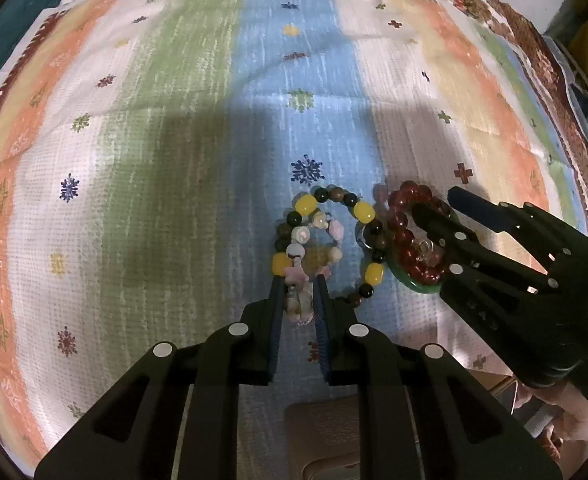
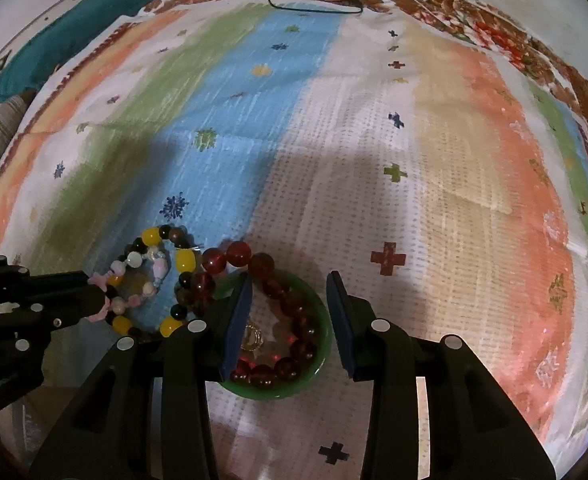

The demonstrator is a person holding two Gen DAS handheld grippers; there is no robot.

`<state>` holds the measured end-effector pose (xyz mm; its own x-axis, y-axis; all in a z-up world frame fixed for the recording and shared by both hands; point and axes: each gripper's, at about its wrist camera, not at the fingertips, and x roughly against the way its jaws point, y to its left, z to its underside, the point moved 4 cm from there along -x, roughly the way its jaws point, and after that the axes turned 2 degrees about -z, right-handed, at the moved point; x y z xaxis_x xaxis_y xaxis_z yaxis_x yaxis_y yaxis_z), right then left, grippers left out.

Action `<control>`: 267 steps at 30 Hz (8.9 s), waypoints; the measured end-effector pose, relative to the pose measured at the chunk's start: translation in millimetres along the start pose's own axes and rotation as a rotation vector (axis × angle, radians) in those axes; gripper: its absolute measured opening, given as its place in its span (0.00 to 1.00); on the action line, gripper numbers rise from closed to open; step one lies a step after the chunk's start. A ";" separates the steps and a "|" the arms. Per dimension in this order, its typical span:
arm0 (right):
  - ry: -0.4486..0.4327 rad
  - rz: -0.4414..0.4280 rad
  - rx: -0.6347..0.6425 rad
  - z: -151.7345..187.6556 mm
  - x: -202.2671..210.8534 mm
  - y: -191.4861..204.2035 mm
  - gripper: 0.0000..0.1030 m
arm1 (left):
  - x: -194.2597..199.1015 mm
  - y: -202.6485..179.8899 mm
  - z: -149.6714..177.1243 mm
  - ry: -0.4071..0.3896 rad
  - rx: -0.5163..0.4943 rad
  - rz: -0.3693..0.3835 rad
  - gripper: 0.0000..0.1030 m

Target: Organize jewelry

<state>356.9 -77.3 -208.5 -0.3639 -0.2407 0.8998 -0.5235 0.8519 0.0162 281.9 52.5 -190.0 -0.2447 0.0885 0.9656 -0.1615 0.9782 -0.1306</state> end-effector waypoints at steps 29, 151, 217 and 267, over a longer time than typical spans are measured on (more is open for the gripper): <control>-0.061 0.011 -0.033 7.8 51.2 -7.4 0.14 | 39.6 -8.1 2.3 -0.078 -0.017 0.036 0.10; -0.276 -0.078 -0.043 90.3 204.5 37.1 0.14 | 170.6 -50.7 104.3 -0.360 -0.137 0.102 0.06; -0.006 -0.020 -0.210 41.0 81.6 -16.0 0.78 | 44.6 0.1 13.6 -0.160 0.006 -0.044 0.91; 0.086 0.074 -0.128 25.9 15.6 -22.8 0.07 | -15.9 15.2 -12.4 -0.032 -0.052 -0.148 0.11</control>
<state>343.3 -112.5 -206.1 -0.3279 -0.1398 0.9343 -0.3931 0.9195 -0.0004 295.3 68.3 -204.5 -0.2521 -0.0627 0.9657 -0.1483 0.9886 0.0255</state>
